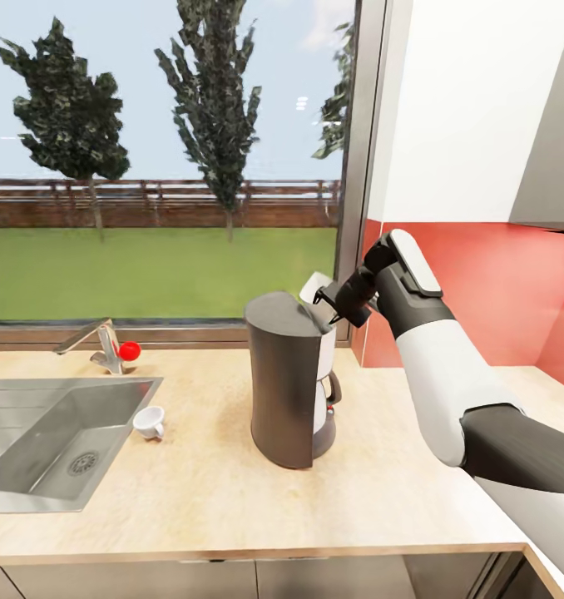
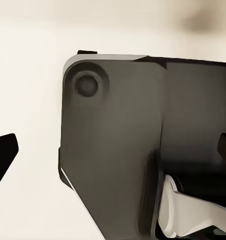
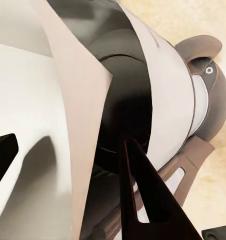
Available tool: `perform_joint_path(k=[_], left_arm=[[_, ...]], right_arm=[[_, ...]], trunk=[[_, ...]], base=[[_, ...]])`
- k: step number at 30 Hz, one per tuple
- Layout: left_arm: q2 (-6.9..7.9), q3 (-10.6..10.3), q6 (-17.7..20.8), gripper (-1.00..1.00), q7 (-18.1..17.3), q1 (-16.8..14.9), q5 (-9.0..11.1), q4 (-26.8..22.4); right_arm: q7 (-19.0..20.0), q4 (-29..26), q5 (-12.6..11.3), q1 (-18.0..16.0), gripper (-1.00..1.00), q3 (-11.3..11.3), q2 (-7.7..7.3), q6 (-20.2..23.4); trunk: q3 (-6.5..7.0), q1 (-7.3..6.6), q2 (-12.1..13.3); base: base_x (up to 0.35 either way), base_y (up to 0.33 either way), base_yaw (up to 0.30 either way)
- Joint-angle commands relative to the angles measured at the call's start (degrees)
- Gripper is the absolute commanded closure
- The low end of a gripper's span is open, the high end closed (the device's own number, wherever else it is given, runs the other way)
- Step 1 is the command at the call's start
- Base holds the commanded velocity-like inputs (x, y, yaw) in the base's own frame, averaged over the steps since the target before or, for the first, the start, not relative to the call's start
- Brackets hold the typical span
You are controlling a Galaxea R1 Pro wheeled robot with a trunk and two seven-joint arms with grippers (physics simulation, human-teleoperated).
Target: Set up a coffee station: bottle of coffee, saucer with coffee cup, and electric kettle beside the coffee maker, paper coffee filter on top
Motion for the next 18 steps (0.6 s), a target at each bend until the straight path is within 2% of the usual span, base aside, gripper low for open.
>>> perform_joint_path(k=[1,7,8,18], left_arm=[[-0.04,0.4,-0.1,-1.00,0.0,0.0,0.0,-0.1],[-0.04,0.4,-0.1,-1.00,0.0,0.0,0.0,-0.1],[-0.04,0.4,-0.1,-1.00,0.0,0.0,0.0,-0.1],[-0.04,0.4,-0.1,-1.00,0.0,0.0,0.0,-0.1]], right_arm=[[-0.5,0.0,-0.4,0.0,1.00,0.1,-0.02,0.5],[-0.5,0.0,-0.4,0.0,1.00,0.1,-0.04,0.5],[-0.5,0.1,-0.4,0.0,-1.00,0.1,-0.02,0.5],[-0.5,0.1,-0.4,0.0,-1.00,0.1,-0.04,0.5]], trunk=[[-0.01,0.02,0.0],[-0.01,0.02,0.0],[-0.01,0.02,0.0],[-0.01,0.02,0.0]], base=[[0.016,0.000,0.000],[0.003,0.000,0.000],[0.000,0.000,0.000],[0.000,0.000,0.000]])
